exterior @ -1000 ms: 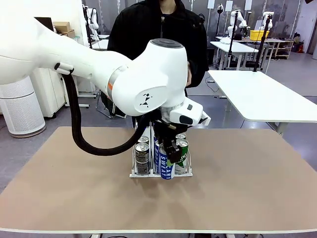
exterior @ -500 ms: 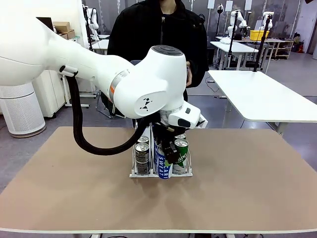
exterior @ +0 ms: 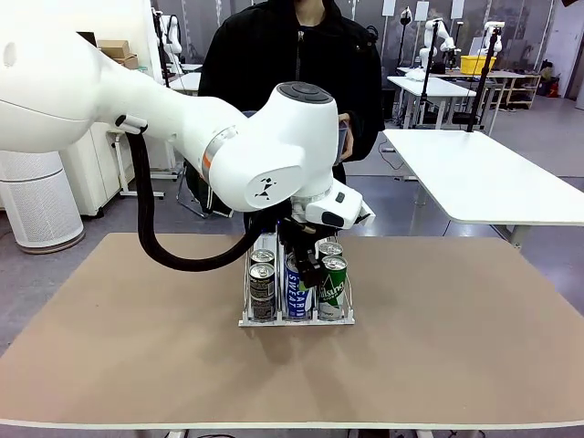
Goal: Fill the beverage cans into the dispenser.
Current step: Place the picked Ionic drink in the line of the Automatic Can Dispenser with the same cans.
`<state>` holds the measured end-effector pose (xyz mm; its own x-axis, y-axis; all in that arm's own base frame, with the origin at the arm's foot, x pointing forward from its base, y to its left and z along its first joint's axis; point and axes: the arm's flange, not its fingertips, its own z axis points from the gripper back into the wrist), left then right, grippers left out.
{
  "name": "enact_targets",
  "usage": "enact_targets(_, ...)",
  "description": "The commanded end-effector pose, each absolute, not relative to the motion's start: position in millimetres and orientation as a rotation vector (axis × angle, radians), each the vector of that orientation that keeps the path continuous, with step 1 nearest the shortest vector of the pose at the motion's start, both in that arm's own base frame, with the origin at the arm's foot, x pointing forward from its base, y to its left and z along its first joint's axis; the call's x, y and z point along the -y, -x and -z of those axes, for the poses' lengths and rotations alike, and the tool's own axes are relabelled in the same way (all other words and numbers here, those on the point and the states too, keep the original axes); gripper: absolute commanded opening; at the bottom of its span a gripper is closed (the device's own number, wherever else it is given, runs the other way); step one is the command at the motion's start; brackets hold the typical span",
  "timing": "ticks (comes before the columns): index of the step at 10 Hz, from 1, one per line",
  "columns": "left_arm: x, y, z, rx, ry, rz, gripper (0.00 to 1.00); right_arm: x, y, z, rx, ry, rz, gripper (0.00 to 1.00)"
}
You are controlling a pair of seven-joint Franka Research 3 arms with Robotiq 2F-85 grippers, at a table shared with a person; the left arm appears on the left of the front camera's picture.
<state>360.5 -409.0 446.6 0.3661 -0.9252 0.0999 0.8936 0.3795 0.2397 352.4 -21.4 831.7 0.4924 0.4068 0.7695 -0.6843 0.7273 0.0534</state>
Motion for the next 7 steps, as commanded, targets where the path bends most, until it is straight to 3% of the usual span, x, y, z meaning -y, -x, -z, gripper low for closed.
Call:
enact_targets(1, 410, -379, -447, 0.297, -0.200, 1.134, 0.57, 20, -353, -831, 0.820, -0.387, -0.677, 1.00)
enact_targets(7, 406, -409, -432, 0.394, -0.194, 1.032, 0.57, 20, -353, -831, 0.820, -0.387, -0.677, 1.00)
